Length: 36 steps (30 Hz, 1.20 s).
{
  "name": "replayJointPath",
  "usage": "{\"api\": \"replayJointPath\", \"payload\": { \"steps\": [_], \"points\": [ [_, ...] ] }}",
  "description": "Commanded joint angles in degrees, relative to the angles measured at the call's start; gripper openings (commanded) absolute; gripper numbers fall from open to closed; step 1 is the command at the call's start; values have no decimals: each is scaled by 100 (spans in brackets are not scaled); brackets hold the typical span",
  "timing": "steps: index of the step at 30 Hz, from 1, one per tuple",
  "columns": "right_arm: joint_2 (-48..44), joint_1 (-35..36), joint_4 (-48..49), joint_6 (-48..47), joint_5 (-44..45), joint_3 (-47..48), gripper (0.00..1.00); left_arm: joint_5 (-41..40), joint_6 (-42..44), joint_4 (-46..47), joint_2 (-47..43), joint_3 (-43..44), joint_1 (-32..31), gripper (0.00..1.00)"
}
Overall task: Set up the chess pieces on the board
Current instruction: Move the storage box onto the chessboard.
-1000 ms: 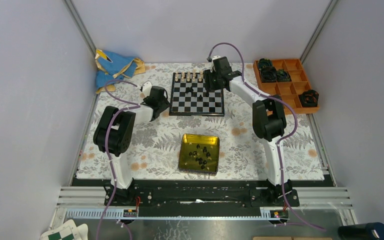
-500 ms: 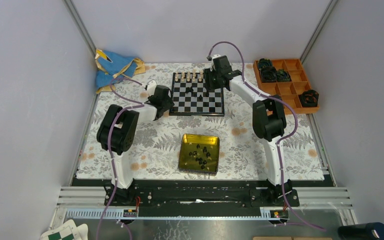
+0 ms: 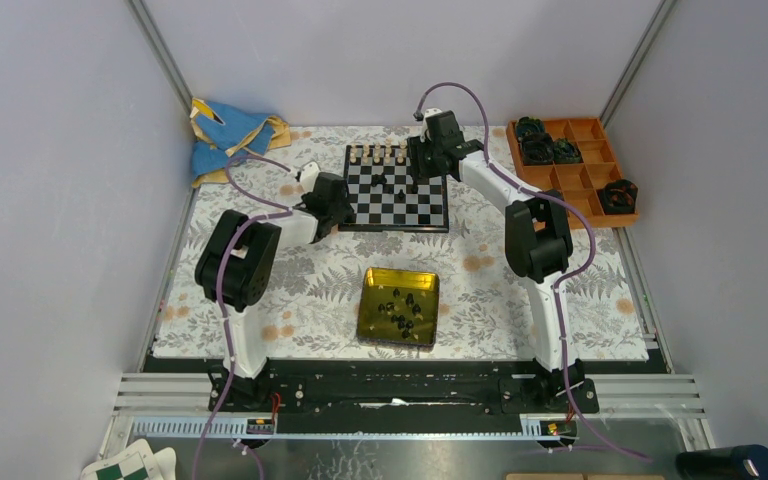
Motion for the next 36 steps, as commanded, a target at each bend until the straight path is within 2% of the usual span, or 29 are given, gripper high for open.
{"api": "replayJointPath", "payload": {
  "steps": [1, 6, 11, 24, 31, 36],
  "points": [
    [-71, 70, 141, -72, -88, 30, 56, -116, -5, -461, -40, -216, -53, 53],
    [-135, 67, 169, -93, -67, -41, 56, -401, -19, -573, -235, -224, -28, 51],
    [-162, 75, 177, -108, -62, -57, 56, -561, -160, -653, -388, -333, 141, 43],
    [-127, 67, 186, -109, -79, -50, 56, -580, -321, -648, -336, -474, 377, 39],
    [-80, 67, 197, -103, -70, -37, 55, -383, -380, 194, -800, -947, 391, 39],
    [-82, 74, 203, -95, -83, -35, 55, -441, -361, 363, -1051, -1115, 408, 42]
  ]
}}
